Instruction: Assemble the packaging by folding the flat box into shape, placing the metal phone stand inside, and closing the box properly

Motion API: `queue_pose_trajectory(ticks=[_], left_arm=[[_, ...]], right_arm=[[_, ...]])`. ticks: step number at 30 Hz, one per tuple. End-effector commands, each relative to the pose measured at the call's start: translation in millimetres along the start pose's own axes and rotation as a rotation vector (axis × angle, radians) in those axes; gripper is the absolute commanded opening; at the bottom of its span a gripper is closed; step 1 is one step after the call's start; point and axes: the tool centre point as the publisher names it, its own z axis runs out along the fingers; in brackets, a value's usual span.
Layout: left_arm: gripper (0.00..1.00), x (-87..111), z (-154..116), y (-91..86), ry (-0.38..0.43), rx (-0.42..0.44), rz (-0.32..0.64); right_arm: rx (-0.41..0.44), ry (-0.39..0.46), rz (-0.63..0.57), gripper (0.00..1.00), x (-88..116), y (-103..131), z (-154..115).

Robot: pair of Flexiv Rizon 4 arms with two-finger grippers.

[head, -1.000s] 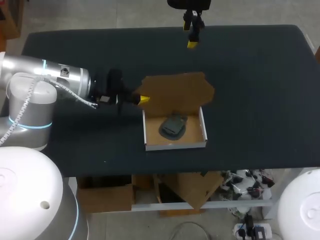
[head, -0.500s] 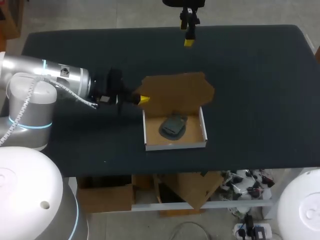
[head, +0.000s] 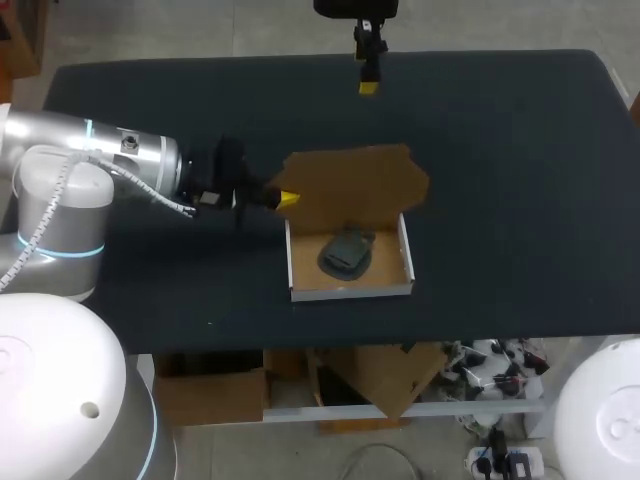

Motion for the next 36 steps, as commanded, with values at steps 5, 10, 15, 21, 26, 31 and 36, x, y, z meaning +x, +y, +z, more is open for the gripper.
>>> queue_pose_trajectory(ticks=[5,10,15,21,26,31,36], left_arm=[[0.00,0.3,2.3,2.0,0.004,0.000,0.000],[0.00,0.3,2.3,2.0,0.004,0.000,0.000],[0.00,0.3,2.3,2.0,0.004,0.000,0.000],[0.00,0.3,2.3,2.0,0.004,0.000,0.000],[0.00,0.3,2.3,2.0,0.004,0.000,0.000],[0.00,0.3,2.3,2.0,0.004,0.000,0.000],[0.00,0.3,2.3,2.0,0.004,0.000,0.000]], right_arm=[[0.060,-0.022,0.005,0.90,9.3,18.2,3.9],[0.054,-0.034,-0.006,0.58,13.6,26.9,8.2],[0.047,-0.038,-0.013,0.46,20.8,32.0,11.2],[0.053,-0.041,-0.019,0.47,30.9,36.6,13.2],[0.051,-0.050,-0.026,0.46,41.1,40.1,14.9],[0.047,-0.056,-0.029,0.42,53.6,42.3,18.2],[0.048,-0.054,-0.027,0.42,61.9,42.2,22.5]])
